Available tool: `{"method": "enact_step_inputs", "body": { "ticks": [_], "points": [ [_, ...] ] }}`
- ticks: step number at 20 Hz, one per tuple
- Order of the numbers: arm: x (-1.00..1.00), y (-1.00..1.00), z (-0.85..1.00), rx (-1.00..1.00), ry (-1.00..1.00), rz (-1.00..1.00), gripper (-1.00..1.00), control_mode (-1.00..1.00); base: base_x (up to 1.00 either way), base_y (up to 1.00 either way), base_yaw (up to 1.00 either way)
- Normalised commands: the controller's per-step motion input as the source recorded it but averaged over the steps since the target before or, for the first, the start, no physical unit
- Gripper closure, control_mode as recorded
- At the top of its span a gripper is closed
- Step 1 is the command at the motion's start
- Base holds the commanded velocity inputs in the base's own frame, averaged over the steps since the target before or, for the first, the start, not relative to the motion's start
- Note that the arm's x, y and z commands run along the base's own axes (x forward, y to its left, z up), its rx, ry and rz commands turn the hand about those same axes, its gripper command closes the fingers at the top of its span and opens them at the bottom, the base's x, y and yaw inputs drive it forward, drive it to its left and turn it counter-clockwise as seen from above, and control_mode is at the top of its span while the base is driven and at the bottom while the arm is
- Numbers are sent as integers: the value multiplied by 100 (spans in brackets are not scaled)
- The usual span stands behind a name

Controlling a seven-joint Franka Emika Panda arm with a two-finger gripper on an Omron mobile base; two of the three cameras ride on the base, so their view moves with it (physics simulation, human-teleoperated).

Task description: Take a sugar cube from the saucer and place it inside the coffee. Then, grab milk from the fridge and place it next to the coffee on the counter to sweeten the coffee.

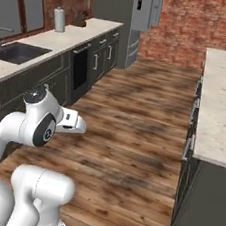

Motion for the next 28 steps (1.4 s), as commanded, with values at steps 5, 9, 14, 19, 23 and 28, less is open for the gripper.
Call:
{"method": "enact_step_inputs", "body": {
  "ticks": [5,9,14,19,23,28],
  "points": [
    [0,0,0,0,0,0,-100,100,100,69,-28],
    [0,0,0,0,0,0,-100,100,100,31,-26],
    [0,0,0,0,0,0,-100,100,100,7,-23],
    [0,0,0,0,0,0,-100,100,100,1,-18],
    [0,0,0,0,0,0,-100,100,100,4,-17],
    [0,0,0,0,0,0,-100,100,100,5,-17]
  ]
}}
